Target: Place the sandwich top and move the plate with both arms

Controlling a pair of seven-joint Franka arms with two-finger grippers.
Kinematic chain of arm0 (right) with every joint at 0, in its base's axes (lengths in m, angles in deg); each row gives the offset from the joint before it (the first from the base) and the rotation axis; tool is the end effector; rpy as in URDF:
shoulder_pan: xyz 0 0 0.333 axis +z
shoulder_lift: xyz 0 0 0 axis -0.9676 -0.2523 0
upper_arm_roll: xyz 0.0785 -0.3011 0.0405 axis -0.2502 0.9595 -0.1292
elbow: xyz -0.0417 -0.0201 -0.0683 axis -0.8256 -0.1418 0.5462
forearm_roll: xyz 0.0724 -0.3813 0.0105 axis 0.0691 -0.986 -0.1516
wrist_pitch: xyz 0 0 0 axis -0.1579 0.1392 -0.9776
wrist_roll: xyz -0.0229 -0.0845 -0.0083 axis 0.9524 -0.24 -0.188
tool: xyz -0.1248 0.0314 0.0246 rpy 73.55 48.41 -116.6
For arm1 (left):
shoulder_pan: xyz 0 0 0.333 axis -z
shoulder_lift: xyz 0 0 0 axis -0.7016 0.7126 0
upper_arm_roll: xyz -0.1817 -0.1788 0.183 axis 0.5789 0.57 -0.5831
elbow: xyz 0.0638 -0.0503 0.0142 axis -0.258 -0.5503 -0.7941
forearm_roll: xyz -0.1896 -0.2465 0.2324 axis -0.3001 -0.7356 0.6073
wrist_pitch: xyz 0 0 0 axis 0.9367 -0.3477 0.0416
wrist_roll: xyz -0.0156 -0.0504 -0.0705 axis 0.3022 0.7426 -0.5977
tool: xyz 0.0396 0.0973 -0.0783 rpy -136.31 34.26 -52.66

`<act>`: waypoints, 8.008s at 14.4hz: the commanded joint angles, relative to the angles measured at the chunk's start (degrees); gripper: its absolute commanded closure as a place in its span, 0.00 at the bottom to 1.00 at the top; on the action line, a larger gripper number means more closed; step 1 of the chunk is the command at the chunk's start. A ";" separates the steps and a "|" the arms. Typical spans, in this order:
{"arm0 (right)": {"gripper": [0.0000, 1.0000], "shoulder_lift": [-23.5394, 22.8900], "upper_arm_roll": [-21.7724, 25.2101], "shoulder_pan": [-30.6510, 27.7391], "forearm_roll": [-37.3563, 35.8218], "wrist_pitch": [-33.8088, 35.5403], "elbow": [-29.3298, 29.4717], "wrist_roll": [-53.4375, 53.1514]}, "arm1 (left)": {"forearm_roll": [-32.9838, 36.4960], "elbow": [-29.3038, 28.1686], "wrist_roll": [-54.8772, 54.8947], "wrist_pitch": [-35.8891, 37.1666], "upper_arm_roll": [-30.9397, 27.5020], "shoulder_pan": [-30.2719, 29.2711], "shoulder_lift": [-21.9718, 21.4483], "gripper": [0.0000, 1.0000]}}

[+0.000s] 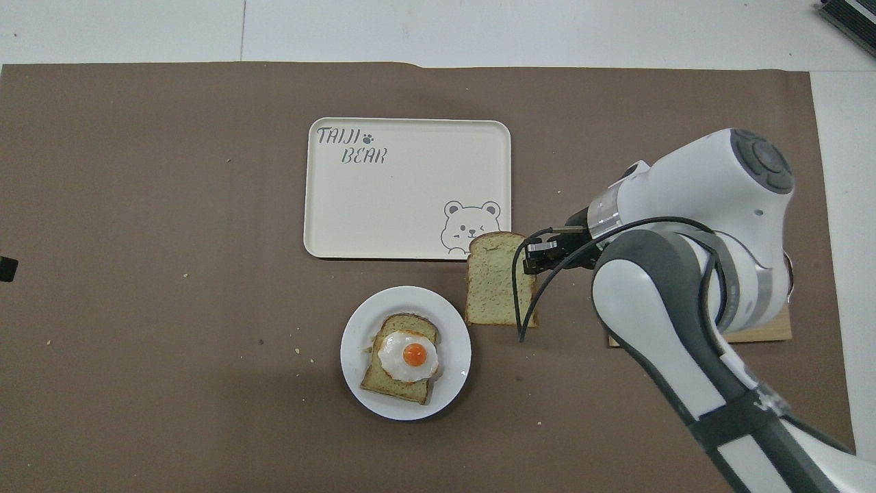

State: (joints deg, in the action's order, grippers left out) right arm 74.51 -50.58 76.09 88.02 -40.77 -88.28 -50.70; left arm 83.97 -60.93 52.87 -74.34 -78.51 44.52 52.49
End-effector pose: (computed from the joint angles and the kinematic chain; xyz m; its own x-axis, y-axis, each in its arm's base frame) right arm 0.5470 0.2078 0.4167 0.9877 0.0604 -0.1440 0.0015 -0.9258 -0.3779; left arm 0.5041 0.0034 0.6731 0.9823 -0.1747 -0.0672 -0.1727 -0.9844 0.0343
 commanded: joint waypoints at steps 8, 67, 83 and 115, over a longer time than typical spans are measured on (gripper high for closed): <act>1.00 0.69 -0.33 9.57 7.26 -2.20 -2.46 -9.80 | -0.24 -0.25 -0.77 0.62 -0.53 0.83 -0.79 0.00; 0.00 12.72 10.72 -5.28 -23.33 25.83 18.72 -13.93 | -0.24 -0.77 -0.77 0.79 0.09 1.00 -1.05 0.00; 0.00 17.92 18.21 -1.58 -24.30 23.99 10.10 4.88 | -0.15 -0.69 -0.59 0.79 -0.53 0.04 -0.97 0.00; 0.00 18.09 18.83 -1.94 -23.85 24.61 10.02 4.88 | -0.15 -0.68 -0.86 3.42 -0.70 0.04 -1.14 0.00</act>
State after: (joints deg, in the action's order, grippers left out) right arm 91.26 -31.42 74.75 64.66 -15.44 -76.75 -46.01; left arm 83.94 -61.00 52.80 -72.50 -79.19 44.76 52.34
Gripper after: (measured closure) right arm 0.000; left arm 0.000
